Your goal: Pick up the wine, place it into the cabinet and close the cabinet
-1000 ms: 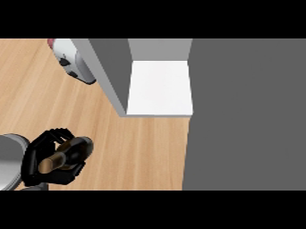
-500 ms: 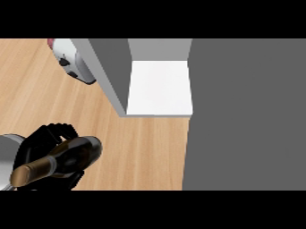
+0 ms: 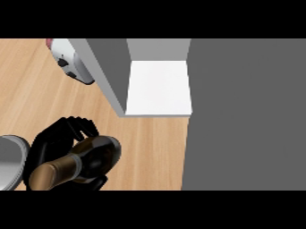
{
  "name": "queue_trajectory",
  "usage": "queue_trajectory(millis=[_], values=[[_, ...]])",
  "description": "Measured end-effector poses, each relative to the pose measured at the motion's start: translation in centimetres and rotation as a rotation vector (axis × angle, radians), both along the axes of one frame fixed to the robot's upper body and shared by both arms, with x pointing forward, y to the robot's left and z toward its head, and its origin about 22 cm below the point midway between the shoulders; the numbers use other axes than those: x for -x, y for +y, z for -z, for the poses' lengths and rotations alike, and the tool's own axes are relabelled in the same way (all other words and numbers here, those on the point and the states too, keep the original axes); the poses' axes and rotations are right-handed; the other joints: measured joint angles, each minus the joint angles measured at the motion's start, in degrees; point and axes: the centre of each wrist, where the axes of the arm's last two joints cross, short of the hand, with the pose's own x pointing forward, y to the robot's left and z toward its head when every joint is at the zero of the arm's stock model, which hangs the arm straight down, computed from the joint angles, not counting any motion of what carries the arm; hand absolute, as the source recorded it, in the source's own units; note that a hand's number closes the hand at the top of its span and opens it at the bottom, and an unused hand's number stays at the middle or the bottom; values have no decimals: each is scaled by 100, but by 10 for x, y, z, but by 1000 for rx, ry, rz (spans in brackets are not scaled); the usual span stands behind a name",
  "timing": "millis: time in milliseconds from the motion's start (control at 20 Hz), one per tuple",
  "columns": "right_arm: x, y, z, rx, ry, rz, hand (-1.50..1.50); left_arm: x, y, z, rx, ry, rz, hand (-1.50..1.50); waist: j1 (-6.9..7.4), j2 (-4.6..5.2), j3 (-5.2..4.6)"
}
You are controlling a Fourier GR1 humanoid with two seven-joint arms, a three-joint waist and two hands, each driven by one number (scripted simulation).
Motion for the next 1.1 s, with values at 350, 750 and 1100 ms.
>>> queue_trajectory(millis=[350,750,1100], values=[[0,0,4,-6,-12,-8,-150,-9,-52,-36,33,-10,56,150,-24,8,0],[2,-7,6,13,-14,11,-150,-23,-104,-65,53,-1,59,150,-49,12,0],[1,-10,6,22,-18,6,-150,-39,-136,-79,32,-4,20,150,-54,13,-1]])
